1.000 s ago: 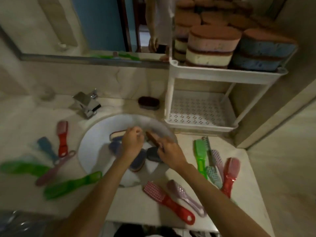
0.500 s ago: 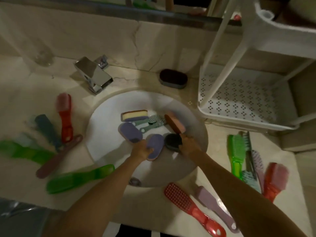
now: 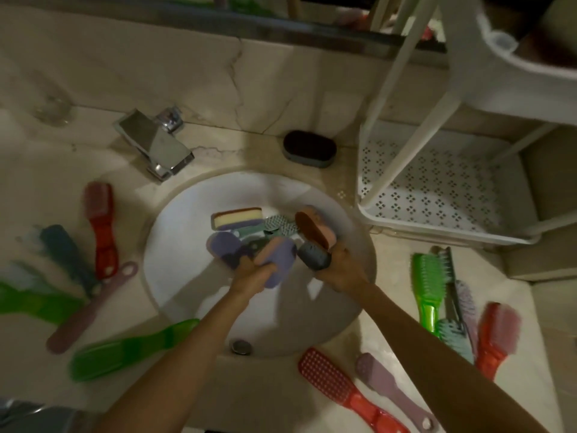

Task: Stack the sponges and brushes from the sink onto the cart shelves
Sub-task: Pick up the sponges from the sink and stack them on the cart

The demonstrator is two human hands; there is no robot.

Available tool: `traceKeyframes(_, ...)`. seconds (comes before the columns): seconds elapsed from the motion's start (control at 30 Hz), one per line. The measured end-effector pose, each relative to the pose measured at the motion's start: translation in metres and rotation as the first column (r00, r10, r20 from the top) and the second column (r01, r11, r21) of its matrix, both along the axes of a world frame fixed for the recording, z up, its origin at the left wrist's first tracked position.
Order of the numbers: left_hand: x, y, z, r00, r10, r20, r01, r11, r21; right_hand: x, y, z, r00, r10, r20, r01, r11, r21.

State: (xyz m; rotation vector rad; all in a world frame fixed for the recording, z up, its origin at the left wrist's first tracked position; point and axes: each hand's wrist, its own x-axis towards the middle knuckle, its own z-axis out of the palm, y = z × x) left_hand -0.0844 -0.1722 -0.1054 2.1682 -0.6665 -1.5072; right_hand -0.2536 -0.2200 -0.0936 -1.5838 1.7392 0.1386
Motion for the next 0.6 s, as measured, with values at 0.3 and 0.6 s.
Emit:
traceKeyframes(0.3,0.016,-0.006,0.139,0.955,0.025,-0.294,-0.18,0.838,-0.514,0.031,-0.006,0.146,0.932,-0.02,0.363,0.127,0.954,-0.273)
traceKeyframes(0.6,-0.005,-0.027,0.267,0.926,-0.11,-0.361,-0.243,0.557,-0.794,0.038,0.004,0.281,0.837,0.099,0.538,0.235,0.823,-0.517)
